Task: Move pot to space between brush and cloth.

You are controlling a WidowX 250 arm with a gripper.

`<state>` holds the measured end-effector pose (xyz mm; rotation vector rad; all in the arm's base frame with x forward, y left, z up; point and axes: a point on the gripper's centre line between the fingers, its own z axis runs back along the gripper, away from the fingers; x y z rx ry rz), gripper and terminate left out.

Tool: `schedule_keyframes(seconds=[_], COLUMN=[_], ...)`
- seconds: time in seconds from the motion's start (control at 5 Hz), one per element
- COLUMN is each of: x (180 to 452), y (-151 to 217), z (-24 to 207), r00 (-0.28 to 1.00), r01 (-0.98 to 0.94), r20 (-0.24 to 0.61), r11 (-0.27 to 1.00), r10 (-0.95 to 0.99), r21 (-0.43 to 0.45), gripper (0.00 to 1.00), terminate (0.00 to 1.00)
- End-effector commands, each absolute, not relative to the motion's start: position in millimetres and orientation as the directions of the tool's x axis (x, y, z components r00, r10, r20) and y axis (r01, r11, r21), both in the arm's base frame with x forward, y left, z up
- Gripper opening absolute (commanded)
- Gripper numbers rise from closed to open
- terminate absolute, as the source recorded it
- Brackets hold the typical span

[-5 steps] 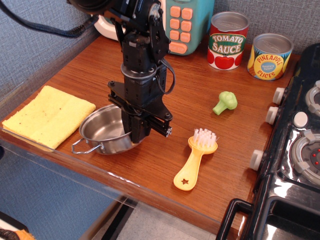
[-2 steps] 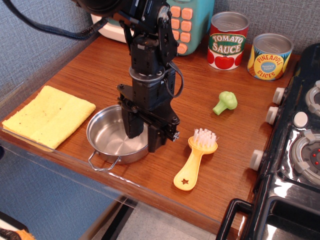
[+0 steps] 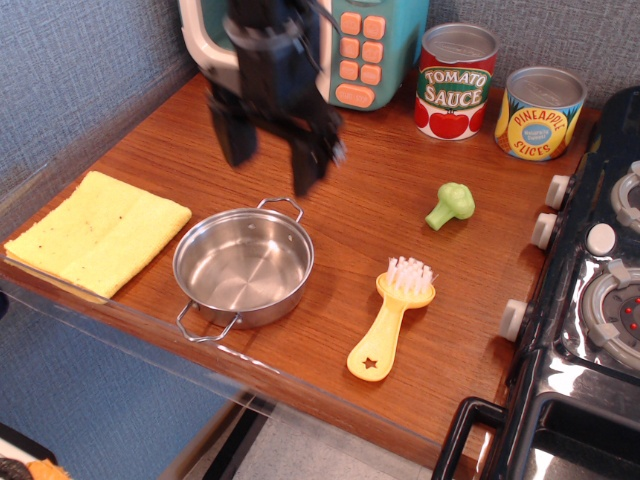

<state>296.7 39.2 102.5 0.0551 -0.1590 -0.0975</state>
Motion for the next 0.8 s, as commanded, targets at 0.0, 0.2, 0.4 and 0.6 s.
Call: schedule_keyframes(seconds=[0.0, 0.2, 0.4, 0.6], x=[326.0, 328.1, 328.1, 328.1], y=[67.3, 68.3, 68.3, 68.3], z=[121.6, 112.7, 112.7, 112.7], r00=[0.979, 0.985, 0.985, 0.985], r01=[-0.007, 0.015, 0.015, 0.015], r20=[0.203, 0.17, 0.17, 0.17], r11=[0.997, 0.998, 0.998, 0.998], r10=[-0.009, -0.027, -0.027, -0.027], r21=[0.081, 0.068, 0.068, 0.068], gripper=[1.0, 1.0, 1.0, 1.0], terminate=[0.0, 0.0, 0.0, 1.0])
